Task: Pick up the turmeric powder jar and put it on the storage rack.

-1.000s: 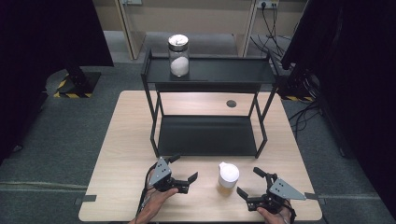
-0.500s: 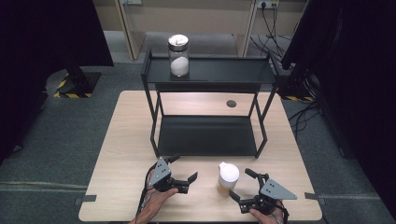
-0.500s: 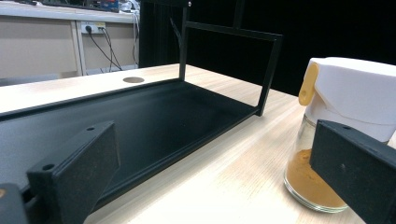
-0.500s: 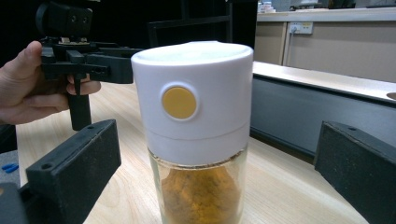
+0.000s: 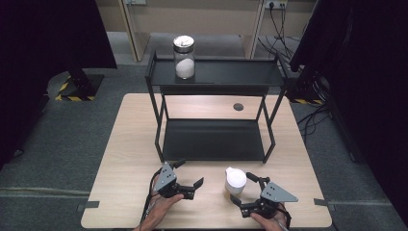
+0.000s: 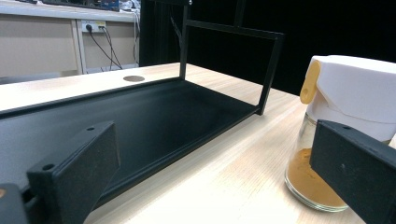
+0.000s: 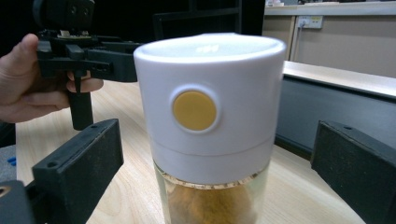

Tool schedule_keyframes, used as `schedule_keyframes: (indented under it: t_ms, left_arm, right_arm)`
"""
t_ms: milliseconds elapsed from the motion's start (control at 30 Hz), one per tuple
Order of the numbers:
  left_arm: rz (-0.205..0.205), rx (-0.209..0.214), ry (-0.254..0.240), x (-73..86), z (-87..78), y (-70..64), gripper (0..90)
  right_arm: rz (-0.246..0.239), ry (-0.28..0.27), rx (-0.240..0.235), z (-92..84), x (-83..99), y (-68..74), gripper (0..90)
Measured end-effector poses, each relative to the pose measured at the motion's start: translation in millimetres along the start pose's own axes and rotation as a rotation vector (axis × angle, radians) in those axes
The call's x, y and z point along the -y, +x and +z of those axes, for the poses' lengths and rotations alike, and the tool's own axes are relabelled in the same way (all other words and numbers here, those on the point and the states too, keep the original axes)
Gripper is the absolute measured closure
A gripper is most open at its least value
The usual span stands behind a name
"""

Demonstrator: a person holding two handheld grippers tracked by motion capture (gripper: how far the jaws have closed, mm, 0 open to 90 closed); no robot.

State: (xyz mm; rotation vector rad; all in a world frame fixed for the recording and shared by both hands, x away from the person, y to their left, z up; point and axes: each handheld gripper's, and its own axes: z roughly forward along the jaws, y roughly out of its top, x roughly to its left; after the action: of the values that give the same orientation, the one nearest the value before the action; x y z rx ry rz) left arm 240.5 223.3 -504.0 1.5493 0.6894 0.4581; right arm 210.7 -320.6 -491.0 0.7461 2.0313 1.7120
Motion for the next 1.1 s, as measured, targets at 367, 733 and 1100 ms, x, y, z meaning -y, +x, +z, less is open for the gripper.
schedule_keyframes:
  t_ms: [367, 733, 1100]
  left_arm:
    - [-0.009, 0.002, 0.001, 0.5, 0.0, 0.7, 0.9]
    - [-0.011, 0.005, 0.003, 1.0, 0.4, 0.8, 0.9]
    - [-0.013, 0.002, 0.002, 1.3, 0.3, 1.0, 0.9]
  right_arm:
    - [-0.015, 0.036, -0.013, 12.4, -3.4, -1.2, 14.5]
    - [-0.02, 0.062, -0.041, 19.1, -6.8, -7.9, 30.4]
    - [-0.024, 0.064, -0.039, 14.1, -15.5, -6.3, 31.0]
